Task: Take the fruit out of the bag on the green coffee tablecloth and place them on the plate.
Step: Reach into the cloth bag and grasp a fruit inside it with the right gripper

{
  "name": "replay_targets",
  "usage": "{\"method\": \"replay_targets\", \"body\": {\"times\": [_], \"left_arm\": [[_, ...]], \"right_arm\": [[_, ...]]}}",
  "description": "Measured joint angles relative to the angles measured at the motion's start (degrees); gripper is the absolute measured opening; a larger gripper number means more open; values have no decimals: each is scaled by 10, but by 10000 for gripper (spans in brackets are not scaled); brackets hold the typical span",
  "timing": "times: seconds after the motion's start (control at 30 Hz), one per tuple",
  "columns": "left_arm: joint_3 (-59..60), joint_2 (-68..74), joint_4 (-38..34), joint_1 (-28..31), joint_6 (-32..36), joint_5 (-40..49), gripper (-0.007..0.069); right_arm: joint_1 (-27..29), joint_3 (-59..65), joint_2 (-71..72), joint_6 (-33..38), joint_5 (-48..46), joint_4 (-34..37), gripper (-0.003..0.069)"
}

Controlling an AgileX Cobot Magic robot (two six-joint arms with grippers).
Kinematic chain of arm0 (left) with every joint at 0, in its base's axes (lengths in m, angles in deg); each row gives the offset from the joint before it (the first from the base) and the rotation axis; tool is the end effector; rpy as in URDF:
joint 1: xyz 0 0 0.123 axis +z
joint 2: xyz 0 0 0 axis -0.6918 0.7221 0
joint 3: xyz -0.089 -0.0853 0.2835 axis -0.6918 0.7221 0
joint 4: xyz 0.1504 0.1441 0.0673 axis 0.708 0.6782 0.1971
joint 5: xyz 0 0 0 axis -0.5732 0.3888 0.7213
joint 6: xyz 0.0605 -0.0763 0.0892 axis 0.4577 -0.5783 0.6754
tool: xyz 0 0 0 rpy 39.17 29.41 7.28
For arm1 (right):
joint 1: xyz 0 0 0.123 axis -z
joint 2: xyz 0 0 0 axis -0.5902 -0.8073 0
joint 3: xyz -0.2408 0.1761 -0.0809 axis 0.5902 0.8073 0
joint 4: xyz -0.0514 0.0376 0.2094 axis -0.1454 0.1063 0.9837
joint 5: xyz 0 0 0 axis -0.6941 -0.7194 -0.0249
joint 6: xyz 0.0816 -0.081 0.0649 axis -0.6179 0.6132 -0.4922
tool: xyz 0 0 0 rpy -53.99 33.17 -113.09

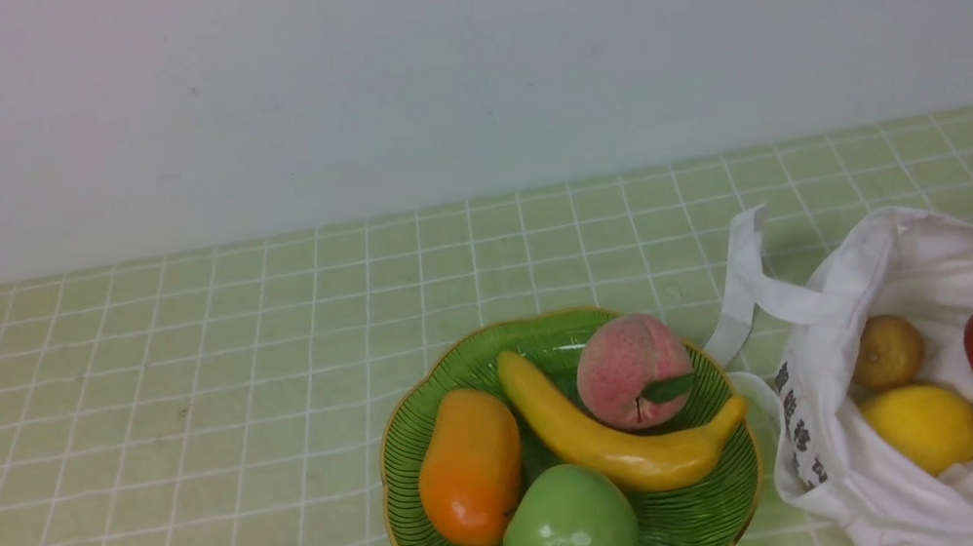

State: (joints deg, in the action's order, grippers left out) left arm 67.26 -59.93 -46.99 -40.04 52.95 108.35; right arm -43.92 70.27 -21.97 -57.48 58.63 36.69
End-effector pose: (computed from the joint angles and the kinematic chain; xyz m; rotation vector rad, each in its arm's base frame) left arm 0.0335 0.0025 0.1576 -0.0706 1.8845 0.0413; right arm 0.0339 0.0182 0.2091 0.2824 1.6276 0.6280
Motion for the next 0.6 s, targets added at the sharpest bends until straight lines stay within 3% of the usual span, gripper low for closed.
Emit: {"method": "replay_targets", "body": {"times": [0.13,0.27,0.37,0.47,0.6], "left_arm": [[0,0,0,0,0,0,-8],[0,0,0,0,0,0,-8],[0,0,0,0,0,0,-8],[0,0,0,0,0,0,-8],[0,0,0,0,0,0,-8]], "right_arm": [[1,-147,-91,33,-128,-79,-15],[1,-268,-251,3,-287,-190,-11],[2,-329,-362,-21,-323,-242,8],[2,-361,-428,-23,-325,-256,69],[2,-385,-491,-23,-325,-267,220]]}}
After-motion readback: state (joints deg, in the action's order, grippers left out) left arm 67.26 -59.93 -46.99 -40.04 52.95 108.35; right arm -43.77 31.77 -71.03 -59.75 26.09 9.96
